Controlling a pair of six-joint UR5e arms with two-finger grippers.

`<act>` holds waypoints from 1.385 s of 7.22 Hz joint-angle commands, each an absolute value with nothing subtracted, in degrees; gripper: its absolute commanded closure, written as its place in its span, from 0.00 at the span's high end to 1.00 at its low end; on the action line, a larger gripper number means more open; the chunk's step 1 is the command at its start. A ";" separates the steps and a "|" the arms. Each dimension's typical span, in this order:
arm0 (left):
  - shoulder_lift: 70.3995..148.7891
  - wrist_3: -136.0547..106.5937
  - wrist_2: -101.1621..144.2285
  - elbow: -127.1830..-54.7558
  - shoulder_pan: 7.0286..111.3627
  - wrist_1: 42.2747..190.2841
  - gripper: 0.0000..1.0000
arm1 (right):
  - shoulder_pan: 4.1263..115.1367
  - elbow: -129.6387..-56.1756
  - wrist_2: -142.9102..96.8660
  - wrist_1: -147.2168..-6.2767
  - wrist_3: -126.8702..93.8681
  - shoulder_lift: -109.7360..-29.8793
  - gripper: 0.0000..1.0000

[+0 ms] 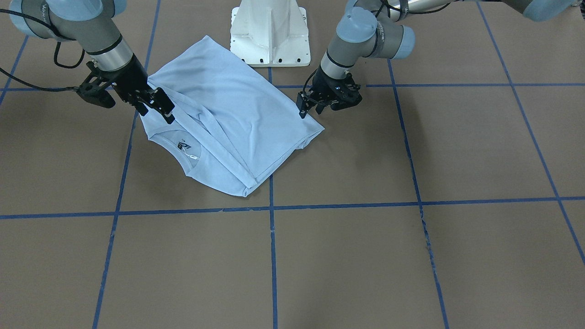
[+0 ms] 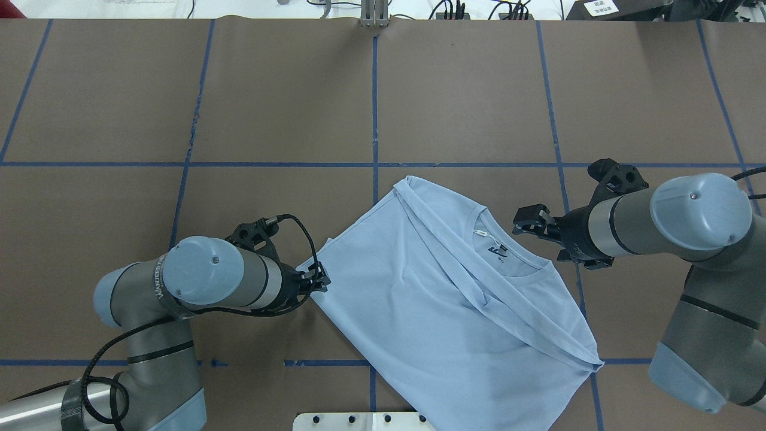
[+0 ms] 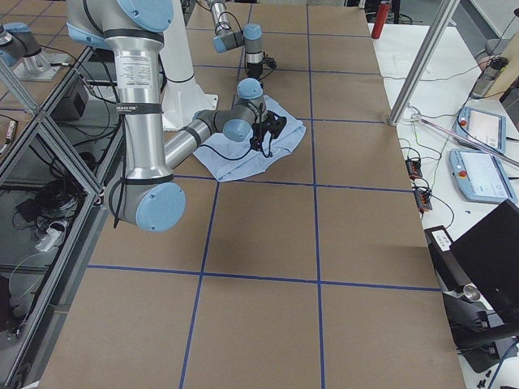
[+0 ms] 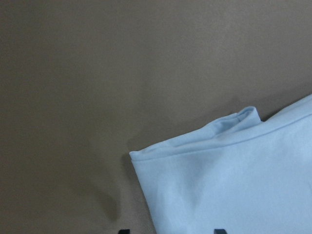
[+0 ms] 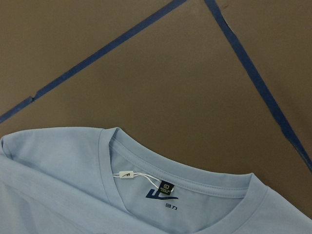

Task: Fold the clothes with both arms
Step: 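Push the shirt edge with the left gripper while the right gripper straightens the collar side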

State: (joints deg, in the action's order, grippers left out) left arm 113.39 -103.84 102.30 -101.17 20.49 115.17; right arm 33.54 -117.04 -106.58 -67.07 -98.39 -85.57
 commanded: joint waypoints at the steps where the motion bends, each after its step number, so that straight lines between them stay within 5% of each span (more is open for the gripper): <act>1: 113.47 -103.36 102.04 -100.20 21.09 114.87 0.59 | 33.75 -116.37 -106.44 -67.06 -98.26 -85.52 1.00; 2: 113.55 -103.45 102.04 -100.20 21.27 114.79 0.39 | 33.75 -116.45 -106.52 -67.06 -98.26 -85.52 1.00; 3: 113.47 -103.45 102.04 -100.20 21.44 114.44 0.00 | 33.75 -116.28 -106.35 -67.15 -98.26 -85.60 1.00; 8: 114.08 -92.09 100.99 -100.64 30.19 109.87 0.00 | 33.58 -115.66 -105.82 -67.15 -98.26 -85.43 1.00; 10: 121.06 -87.73 101.07 -92.26 38.19 110.65 0.00 | 33.57 -115.58 -105.03 -66.97 -98.35 -85.34 1.00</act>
